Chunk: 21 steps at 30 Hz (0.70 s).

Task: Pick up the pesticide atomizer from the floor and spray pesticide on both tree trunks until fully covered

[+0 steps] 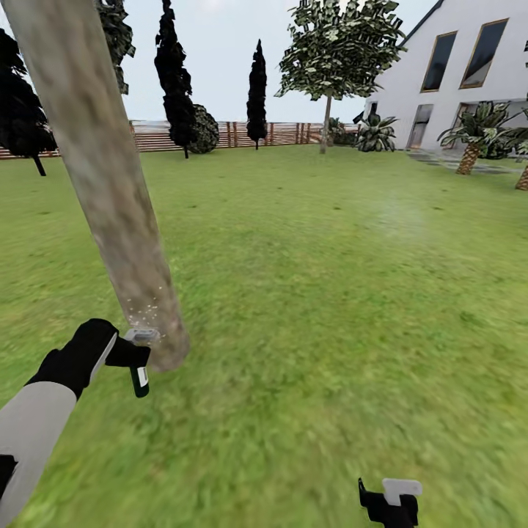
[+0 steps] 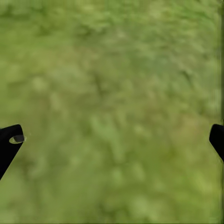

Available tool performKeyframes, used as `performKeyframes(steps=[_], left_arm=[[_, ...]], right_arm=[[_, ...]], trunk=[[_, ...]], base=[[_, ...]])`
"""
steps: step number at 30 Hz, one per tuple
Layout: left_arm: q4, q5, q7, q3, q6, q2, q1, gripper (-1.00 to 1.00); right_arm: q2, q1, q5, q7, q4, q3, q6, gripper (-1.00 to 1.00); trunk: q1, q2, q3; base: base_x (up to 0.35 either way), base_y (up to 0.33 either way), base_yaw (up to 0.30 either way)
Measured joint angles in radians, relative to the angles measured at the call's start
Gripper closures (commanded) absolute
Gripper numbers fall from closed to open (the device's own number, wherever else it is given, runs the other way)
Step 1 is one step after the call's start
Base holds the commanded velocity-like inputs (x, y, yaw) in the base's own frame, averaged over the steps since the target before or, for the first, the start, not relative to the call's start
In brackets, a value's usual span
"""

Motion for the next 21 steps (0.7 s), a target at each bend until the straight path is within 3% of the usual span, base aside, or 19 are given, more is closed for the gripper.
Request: performKeyframes(steps=[10,21], left_arm=[[0.001,-0.002,0.001,0.001,-0.001,0.001,0.000,1.00],[0.003,-0.004,0.001,0.002,-0.001,0.002,0.002,1.00]], right_arm=[[0.000,0.000,0.000,0.000,0.000,0.001,0.000,-1.00],[0.002,0.000,0.002,0.000,0.000,0.002,0.000,-1.00]], trunk=[[0.000,0.000,0.000],[0.000,0.000,0.000]], base=[[0.163,-0.246,0.021],[0.129,-0.264,0.222]])
